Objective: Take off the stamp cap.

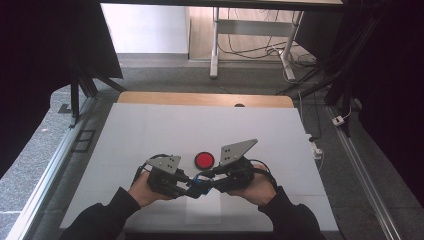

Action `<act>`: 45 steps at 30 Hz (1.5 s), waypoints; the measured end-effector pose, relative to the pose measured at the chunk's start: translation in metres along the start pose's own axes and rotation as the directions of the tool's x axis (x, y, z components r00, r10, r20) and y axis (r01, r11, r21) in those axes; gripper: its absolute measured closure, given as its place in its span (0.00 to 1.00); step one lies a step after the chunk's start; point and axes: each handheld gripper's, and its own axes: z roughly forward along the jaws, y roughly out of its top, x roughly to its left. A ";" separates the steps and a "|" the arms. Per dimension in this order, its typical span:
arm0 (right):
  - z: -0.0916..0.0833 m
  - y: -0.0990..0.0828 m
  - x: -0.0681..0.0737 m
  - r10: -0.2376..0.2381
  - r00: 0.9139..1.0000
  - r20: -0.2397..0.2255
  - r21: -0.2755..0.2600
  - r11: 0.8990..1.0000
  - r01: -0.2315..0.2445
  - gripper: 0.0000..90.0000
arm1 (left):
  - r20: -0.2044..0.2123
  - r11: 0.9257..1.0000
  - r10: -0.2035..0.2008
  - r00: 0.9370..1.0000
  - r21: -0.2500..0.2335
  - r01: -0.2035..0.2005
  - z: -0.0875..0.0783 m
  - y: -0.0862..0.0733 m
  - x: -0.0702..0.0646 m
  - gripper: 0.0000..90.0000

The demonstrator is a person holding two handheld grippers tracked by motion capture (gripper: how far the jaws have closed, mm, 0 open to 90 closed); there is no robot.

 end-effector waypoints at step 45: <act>-0.009 -0.004 -0.003 -0.007 0.995 0.103 -0.039 0.999 0.011 0.79 | -0.223 0.990 -0.092 0.971 0.087 0.114 -0.017 -0.004 -0.026 0.76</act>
